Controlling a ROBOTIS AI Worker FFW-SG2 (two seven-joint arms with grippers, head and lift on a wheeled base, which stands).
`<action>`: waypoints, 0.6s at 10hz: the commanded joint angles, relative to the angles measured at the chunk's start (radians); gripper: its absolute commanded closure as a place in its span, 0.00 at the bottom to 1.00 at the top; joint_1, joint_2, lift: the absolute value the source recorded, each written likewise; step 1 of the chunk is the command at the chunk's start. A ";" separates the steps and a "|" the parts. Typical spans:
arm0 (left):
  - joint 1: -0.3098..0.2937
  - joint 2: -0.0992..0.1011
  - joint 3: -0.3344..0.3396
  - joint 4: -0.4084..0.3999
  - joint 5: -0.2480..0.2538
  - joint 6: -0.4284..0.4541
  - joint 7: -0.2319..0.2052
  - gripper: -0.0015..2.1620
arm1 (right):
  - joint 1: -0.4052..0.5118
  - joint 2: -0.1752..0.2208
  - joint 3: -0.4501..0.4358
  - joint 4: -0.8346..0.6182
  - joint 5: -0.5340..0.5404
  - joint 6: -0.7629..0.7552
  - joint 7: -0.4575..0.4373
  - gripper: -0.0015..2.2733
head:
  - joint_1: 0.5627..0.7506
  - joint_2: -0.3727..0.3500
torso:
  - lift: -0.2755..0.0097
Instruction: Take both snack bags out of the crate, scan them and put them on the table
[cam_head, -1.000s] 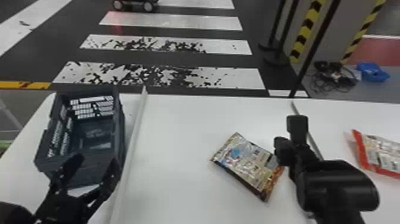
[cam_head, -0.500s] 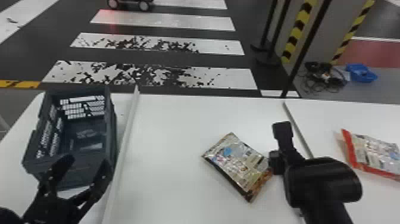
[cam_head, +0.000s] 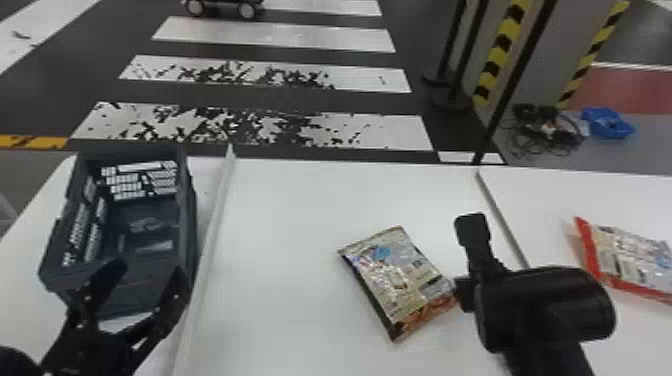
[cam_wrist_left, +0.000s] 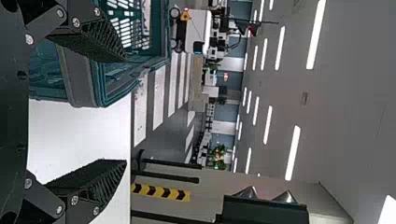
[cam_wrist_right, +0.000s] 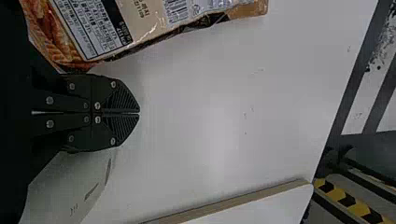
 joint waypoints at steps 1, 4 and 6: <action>-0.001 0.000 -0.001 0.000 0.000 -0.001 -0.002 0.12 | 0.010 0.009 0.012 -0.055 0.006 0.118 0.009 0.99 | 0.70 0.40 | 0.64; -0.004 0.000 -0.003 0.005 0.000 -0.001 -0.003 0.12 | 0.013 0.020 0.025 -0.065 -0.003 0.115 0.023 0.99 | 0.70 0.42 | 0.64; -0.004 0.000 -0.001 0.008 0.003 -0.001 -0.005 0.12 | 0.016 0.027 0.026 -0.071 -0.014 0.124 0.041 0.99 | 0.70 0.44 | 0.64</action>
